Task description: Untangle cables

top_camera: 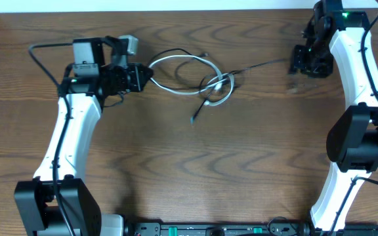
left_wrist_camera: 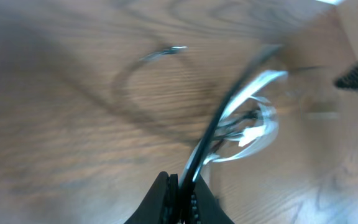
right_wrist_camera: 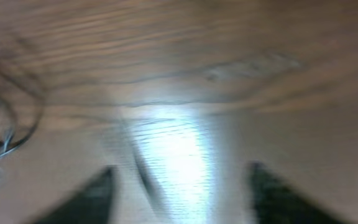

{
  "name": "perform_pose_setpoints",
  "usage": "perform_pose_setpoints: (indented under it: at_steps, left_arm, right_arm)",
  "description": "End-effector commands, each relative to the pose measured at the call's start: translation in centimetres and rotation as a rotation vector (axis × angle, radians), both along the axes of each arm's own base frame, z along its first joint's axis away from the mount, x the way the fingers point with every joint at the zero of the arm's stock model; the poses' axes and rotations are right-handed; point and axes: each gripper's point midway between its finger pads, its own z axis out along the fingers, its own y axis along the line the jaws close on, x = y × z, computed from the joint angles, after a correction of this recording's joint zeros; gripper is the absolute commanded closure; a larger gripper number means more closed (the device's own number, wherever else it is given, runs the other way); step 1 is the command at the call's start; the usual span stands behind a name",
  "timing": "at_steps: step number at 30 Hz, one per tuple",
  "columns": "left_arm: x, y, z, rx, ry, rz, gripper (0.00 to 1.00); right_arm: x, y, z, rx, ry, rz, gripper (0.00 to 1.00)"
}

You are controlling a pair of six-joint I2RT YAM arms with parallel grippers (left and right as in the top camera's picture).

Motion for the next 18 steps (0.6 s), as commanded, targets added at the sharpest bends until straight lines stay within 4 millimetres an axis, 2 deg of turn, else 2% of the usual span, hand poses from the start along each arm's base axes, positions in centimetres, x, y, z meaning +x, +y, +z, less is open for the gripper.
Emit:
perform_pose_setpoints:
  at_steps: [1, 4, 7, 9, 10, 14, 16, 18]
  left_arm:
    - [-0.5, -2.8, 2.9, 0.009, -0.165, -0.173, 0.92]
    - [-0.7, -4.5, 4.3, -0.039, -0.22, -0.236, 0.93]
    - [-0.9, -5.6, 5.6, -0.112, -0.237, -0.266, 0.92]
    - [-0.8, -5.9, 6.2, -0.152, -0.236, -0.262, 0.93]
    - [-0.8, -6.2, 6.8, -0.185, -0.236, -0.263, 0.93]
    - [-1.2, -7.1, 9.9, -0.291, -0.281, -0.294, 0.93]
    - [-1.4, -7.2, 11.4, -0.325, -0.301, -0.297, 0.93]
    - [-1.7, -7.4, 12.4, -0.354, -0.309, -0.301, 0.93]
  right_arm:
    - [0.4, 4.1, 0.6, 0.219, -0.061, 0.222, 0.17]
    - [0.9, 8.5, 2.7, 0.428, -0.176, 0.414, 0.15]
    - [1.5, 12.0, 3.9, 0.506, -0.253, 0.51, 0.15]
    - [1.8, 13.8, 4.1, 0.503, -0.285, 0.555, 0.14]
    - [2.0, 15.3, 4.3, 0.506, -0.3, 0.574, 0.12]
    - [2.4, 19.3, 3.8, 0.478, -0.293, 0.525, 0.12]
    - [2.2, 21.9, 4.0, 0.491, -0.31, 0.554, 0.12]
    - [2.1, 23.5, 4.0, 0.469, -0.336, 0.593, 0.12]
